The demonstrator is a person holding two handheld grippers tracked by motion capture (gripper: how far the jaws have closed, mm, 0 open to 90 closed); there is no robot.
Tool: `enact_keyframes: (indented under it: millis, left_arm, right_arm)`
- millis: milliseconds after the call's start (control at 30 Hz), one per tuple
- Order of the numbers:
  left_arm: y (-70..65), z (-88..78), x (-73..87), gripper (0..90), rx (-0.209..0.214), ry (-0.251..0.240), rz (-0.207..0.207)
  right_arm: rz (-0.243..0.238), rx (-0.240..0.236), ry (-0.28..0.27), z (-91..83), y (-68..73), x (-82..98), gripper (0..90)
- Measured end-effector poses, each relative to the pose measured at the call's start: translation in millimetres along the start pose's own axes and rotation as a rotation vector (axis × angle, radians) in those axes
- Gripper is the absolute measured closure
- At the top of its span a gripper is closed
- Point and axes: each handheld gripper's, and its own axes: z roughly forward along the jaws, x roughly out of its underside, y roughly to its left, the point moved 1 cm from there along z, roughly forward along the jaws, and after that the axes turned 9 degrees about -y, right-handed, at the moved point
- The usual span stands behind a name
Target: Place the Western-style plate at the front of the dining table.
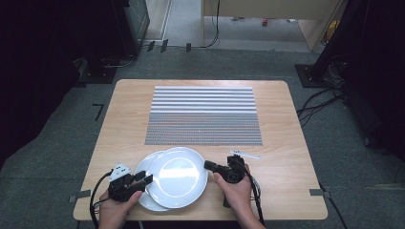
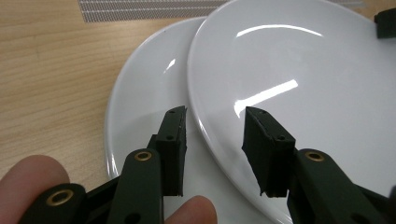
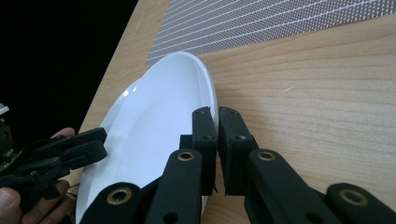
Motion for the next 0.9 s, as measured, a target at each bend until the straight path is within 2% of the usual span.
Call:
enact_keyframes:
  millis: [267,367,567,633,733,767,800,833,867,900]
  left_arm:
    - [-1.4,1.5,0.9,62.4,0.003,0.012,0.016]
    - [-1.1,1.5,1.0,62.6,0.004,0.012,0.014]
    - [-1.2,1.3,1.1,62.6,0.004,0.012,0.015]
    - [-1.0,1.3,1.0,62.5,0.002,0.011,0.015]
    - [0.0,1.2,1.0,62.6,0.004,0.01,0.008]
    - [0.0,1.2,1.0,62.5,0.004,0.01,0.008]
    - [0.2,1.1,0.9,62.5,0.003,0.009,0.007]
    - [0.5,0.9,0.8,62.3,0.002,0.01,0.008]
    - [0.9,0.6,0.7,61.9,0.014,0.006,-0.002]
    - [1.2,0.7,0.7,61.3,0.02,0.009,-0.007]
  right_arm:
    - [-0.028,0.002,-0.006,-11.8,3.8,-4.4,77.1]
    - [-0.051,0.017,0.018,-14.8,5.9,-0.3,77.0]
    - [-0.035,0.015,0.083,-8.7,6.8,11.5,79.0]
    - [-0.03,0.011,0.088,-7.3,7.5,13.7,80.5]
    - [0.016,-0.003,0.079,-6.7,4.6,14.4,82.3]
    - [0.016,-0.003,0.079,-6.7,4.6,14.4,82.3]
    - [0.084,-0.027,0.07,-6.3,0.5,15.5,84.1]
    - [0.114,-0.042,0.06,-6.4,-0.8,16.1,85.2]
    - [0.131,-0.058,0.048,-6.5,-1.1,16.3,86.1]
    - [0.134,-0.054,0.038,-6.4,-0.7,16.3,86.5]
